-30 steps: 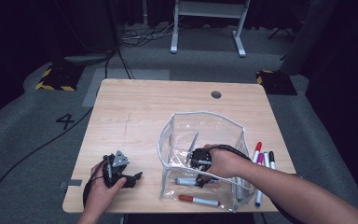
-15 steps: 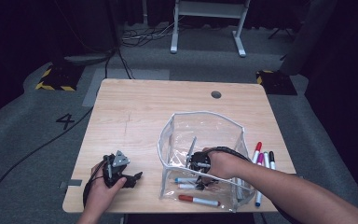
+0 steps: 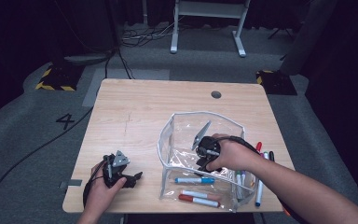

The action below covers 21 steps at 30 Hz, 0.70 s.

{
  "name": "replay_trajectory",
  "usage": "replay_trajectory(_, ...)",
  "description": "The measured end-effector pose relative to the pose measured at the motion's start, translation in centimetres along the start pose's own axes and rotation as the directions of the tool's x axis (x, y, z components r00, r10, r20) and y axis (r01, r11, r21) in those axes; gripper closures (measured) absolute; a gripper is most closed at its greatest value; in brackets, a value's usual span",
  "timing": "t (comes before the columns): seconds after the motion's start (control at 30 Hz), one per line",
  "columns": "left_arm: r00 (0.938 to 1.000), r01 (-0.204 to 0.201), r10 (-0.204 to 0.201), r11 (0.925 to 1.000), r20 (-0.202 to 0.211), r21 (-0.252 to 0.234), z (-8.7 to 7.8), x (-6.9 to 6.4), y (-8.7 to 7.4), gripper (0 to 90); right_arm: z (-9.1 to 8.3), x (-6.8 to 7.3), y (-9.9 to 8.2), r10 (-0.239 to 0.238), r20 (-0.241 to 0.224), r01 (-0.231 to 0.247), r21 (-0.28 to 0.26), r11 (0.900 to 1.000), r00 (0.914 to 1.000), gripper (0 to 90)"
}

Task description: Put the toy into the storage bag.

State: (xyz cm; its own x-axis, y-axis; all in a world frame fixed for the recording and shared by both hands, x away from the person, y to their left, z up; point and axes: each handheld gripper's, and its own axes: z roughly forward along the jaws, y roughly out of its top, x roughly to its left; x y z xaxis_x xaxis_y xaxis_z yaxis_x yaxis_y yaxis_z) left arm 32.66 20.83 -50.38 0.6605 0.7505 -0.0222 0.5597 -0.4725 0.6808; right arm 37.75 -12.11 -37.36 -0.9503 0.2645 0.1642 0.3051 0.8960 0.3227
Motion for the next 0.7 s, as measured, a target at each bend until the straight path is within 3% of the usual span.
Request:
replay_trajectory(0.1, 1.0, 0.0, 0.0, 1.0, 0.0, -0.001, 0.0, 0.0, 0.0, 13.3, -1.6, -0.1, -0.2, 0.059, 0.041, -0.056, -0.08, 0.9953, 0.9974, 58.5)
replay_trajectory(0.2, 1.0, -0.001, 0.001, 1.0, 0.0, 0.0, 0.0, 0.0, 0.0, 13.3, -3.4, 0.3, -0.4, 0.081, 0.081, -0.068, -0.153, 0.9859, 0.9934, 59.0)
replay_trajectory(0.33, 1.0, -0.001, 0.001, 1.0, 0.0, 0.0, 0.0, 0.0, 0.0, 13.3, -6.6, 0.8, -0.9, 0.095, 0.119, -0.059, -0.277, 0.9591, 0.9884, 59.1)
replay_trajectory(0.5, 1.0, 0.0, 0.0, 1.0, 0.0, 0.0, 0.0, 0.0, 0.0, 13.3, -9.8, 1.4, -2.4, 0.122, 0.143, -0.065, -0.352, 0.9336, 0.9822, 58.9)
replay_trajectory(0.7, 1.0, 0.0, 0.0, 1.0, 0.0, 0.0, 0.0, 0.0, 0.0, 13.3, -13.1, 2.1, -6.0, 0.182, 0.173, -0.091, -0.434, 0.8963, 0.9679, 58.0)
